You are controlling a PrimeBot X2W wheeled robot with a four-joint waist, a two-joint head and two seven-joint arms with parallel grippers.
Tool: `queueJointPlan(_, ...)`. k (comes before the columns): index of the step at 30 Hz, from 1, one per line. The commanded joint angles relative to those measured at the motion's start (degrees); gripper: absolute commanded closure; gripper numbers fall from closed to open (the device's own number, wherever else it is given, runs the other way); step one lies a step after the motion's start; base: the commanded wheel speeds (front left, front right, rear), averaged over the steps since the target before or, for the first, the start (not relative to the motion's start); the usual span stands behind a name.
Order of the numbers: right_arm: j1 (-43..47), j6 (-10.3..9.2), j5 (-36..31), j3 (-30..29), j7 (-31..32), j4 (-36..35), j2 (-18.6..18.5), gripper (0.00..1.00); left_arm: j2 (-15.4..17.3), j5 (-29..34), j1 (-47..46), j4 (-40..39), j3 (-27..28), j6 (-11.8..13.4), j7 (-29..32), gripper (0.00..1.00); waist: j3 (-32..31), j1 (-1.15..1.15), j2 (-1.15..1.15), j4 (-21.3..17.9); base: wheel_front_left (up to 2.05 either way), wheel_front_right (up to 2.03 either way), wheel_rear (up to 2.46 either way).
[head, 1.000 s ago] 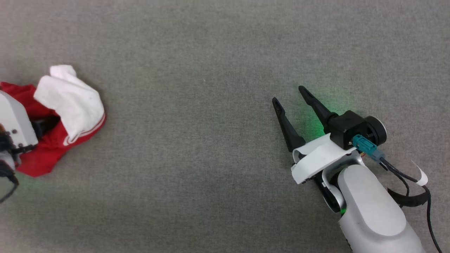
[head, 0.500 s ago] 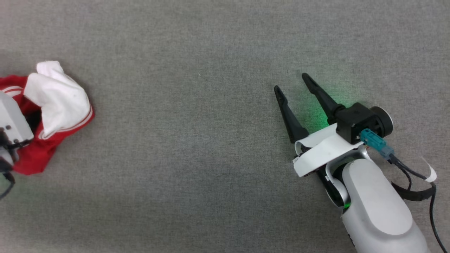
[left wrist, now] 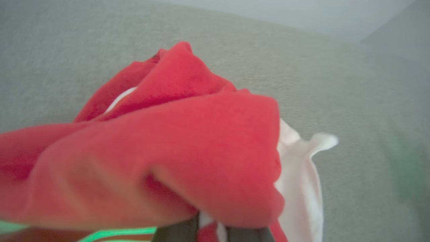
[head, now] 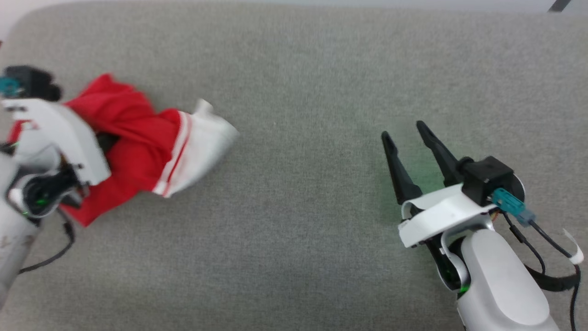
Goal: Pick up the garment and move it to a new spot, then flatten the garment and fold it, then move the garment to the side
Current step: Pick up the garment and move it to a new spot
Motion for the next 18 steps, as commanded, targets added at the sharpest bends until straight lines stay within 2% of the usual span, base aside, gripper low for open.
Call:
queueJointPlan(1,1.14,0.0,0.6,-0.62,-0.37,-0.26,0.03,0.0,-0.29,0.32,-1.16,-1.64,-0.48,0.01,-0.63,1.0,-2.19,0.0,0.0,-0.34,0.0,0.0,0.0)
queueJointPlan(7,3.45,0.0,2.63,-2.95,-0.52,-2.41,-0.02,0.0,-1.33,0.75,-4.08,-9.79,-3.41,0.01,-1.12,1.0,-3.17,0.0,0.0,-4.6,0.0,0.0,0.0)
queueJointPlan(10,5.04,0.0,3.88,-4.8,-0.52,-4.53,0.04,0.0,-2.96,1.66,-6.06,-12.66,-4.97,0.01,-0.83,1.0,-3.09,0.0,0.0,-7.46,0.0,0.0,0.0)
queueJointPlan(18,10.02,0.0,8.17,-10.09,-0.55,-10.64,0.06,0.0,-10.99,1.63,-11.62,-14.53,-7.24,0.34,1.46,1.0,-1.99,0.0,0.0,-16.21,0.0,0.0,0.0)
